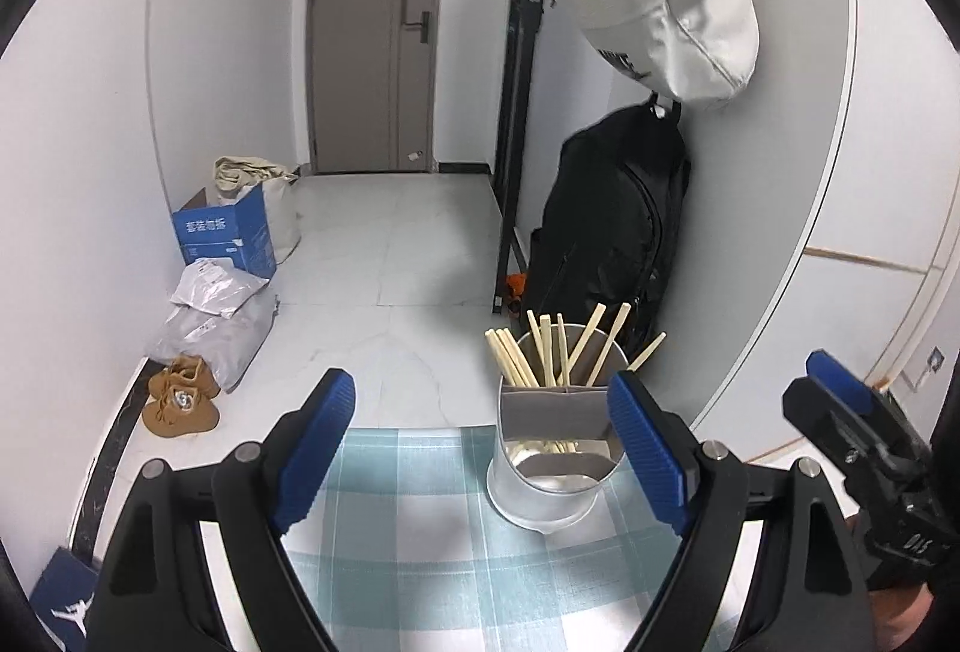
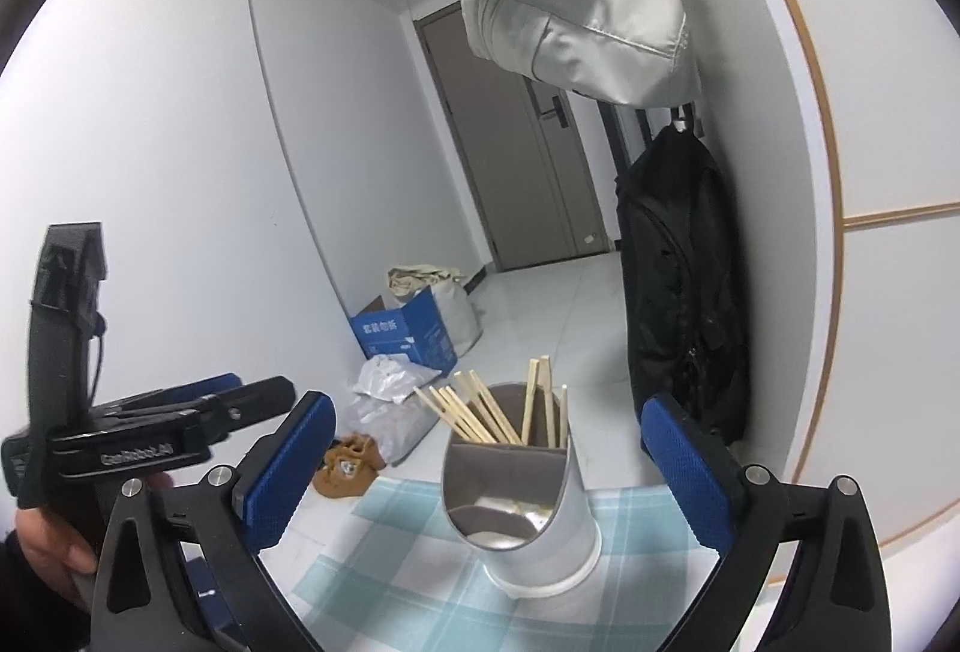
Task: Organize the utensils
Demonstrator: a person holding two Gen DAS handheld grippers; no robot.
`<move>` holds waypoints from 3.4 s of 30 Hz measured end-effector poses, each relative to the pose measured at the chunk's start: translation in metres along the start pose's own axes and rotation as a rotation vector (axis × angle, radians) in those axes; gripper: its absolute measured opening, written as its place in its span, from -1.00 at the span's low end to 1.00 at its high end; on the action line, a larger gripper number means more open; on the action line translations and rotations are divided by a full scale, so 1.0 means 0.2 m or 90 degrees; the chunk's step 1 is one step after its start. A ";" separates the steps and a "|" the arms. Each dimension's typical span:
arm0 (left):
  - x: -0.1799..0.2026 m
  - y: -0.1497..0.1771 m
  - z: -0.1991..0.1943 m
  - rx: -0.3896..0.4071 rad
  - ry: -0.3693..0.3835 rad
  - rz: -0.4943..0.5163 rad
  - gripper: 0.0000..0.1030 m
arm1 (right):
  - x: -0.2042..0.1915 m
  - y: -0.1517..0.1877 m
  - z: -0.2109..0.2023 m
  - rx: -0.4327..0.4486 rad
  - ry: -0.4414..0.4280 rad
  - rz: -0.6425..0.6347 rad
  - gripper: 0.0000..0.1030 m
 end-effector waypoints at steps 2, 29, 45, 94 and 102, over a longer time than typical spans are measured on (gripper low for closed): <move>-0.02 0.01 -0.05 0.011 0.000 -0.020 0.61 | -0.02 0.01 -0.02 0.006 0.001 -0.005 1.00; -0.12 0.29 0.06 0.039 -0.090 -0.016 0.61 | -0.08 0.28 -0.06 -0.004 0.038 -0.053 1.00; -0.09 0.36 0.11 0.022 -0.071 -0.013 0.61 | -0.02 0.34 -0.03 -0.017 0.047 -0.038 1.00; -0.09 0.39 0.13 0.019 -0.078 -0.002 0.61 | -0.02 0.36 -0.03 -0.020 0.059 -0.046 1.00; -0.09 0.39 0.12 0.022 -0.078 -0.005 0.61 | -0.02 0.37 -0.02 -0.023 0.061 -0.047 1.00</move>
Point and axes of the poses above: each gripper's, at about its wrist camera, not at the fingertips, and z roughly the way its jaws point, x to its right, y to its underside, the point moved 9 cm from there along z, roughly the way its jaws point, and after that the axes turned 7 degrees about -y, right-handed, at the moved point
